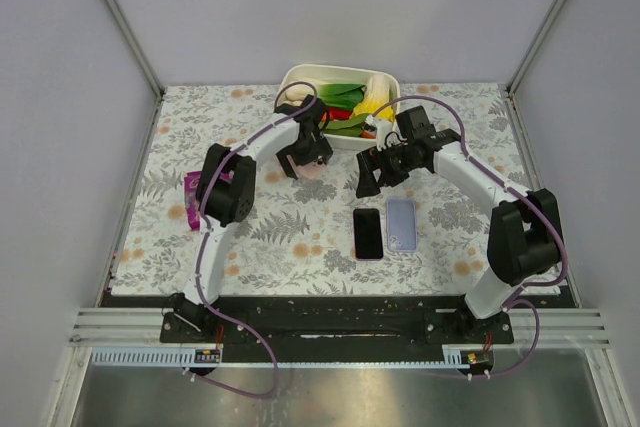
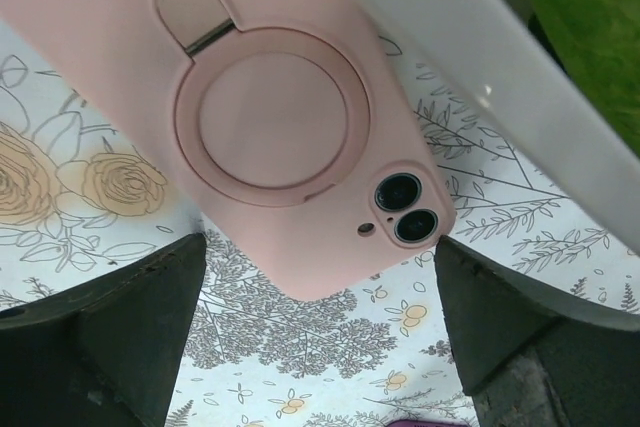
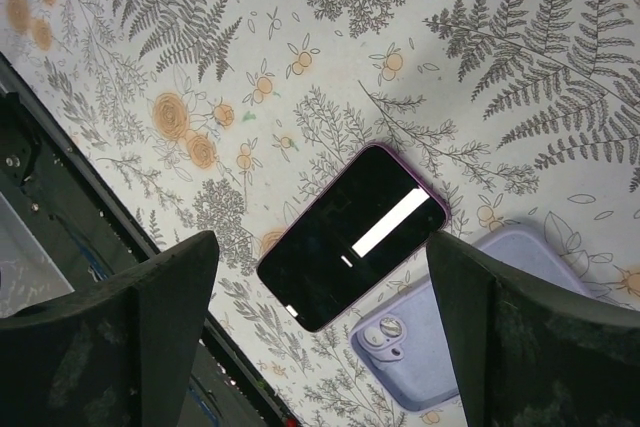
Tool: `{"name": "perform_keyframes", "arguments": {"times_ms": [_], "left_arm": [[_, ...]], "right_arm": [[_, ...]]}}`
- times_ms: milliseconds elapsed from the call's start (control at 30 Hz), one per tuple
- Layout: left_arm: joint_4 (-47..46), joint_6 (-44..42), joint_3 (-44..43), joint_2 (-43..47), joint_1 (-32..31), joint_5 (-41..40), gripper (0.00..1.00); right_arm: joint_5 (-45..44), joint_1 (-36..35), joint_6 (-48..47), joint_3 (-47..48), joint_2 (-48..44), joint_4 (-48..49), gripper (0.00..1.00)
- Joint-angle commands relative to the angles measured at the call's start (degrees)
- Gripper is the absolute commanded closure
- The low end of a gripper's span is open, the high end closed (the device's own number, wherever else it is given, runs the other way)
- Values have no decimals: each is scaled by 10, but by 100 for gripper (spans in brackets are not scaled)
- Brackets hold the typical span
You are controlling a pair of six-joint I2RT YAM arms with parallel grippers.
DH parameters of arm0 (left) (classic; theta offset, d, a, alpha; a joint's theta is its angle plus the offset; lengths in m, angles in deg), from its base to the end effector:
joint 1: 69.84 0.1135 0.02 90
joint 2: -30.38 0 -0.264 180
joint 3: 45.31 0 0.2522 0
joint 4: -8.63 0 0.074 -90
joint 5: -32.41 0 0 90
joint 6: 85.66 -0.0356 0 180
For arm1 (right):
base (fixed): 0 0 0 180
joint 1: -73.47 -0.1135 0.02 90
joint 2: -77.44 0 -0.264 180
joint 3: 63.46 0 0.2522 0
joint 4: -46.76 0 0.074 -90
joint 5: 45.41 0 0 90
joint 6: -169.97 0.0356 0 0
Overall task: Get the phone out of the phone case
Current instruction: Pick up the phone at the center of the board.
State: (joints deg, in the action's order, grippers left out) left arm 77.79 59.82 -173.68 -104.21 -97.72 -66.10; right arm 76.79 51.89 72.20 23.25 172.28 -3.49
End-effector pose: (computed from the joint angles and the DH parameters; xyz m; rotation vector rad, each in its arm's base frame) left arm 0.4299 -0.2215 0.1685 -0.7067 2.7630 -0.0848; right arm 0.3153 0.1451 0.2522 -0.8464 2.4105 0.8163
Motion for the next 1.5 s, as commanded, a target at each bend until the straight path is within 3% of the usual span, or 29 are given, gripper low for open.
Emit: {"name": "perform_keyframes", "arguments": {"times_ms": [0,433,600,833,1033,1267,1467], "left_arm": [[16,-10,45,21,32,-56,1],[31,-94,53,19,82,-92,1],[-1,-235,46,47,88,-76,2],[-178,-428,170,186,86,-72,1],[-100,-605,27,95,85,-81,1],[-138,-750,19,55,98,-135,2],[-159,-816,18,45,109,-150,2]], "right_arm": [[36,3,17,20,-15,-7,6],[48,3,22,25,-2,-7,6],[50,3,20,26,7,-7,6],[57,3,21,30,19,-10,6],[64,3,26,33,17,-11,6],[61,3,17,19,3,-13,6],[68,3,16,20,6,-14,6]]}}
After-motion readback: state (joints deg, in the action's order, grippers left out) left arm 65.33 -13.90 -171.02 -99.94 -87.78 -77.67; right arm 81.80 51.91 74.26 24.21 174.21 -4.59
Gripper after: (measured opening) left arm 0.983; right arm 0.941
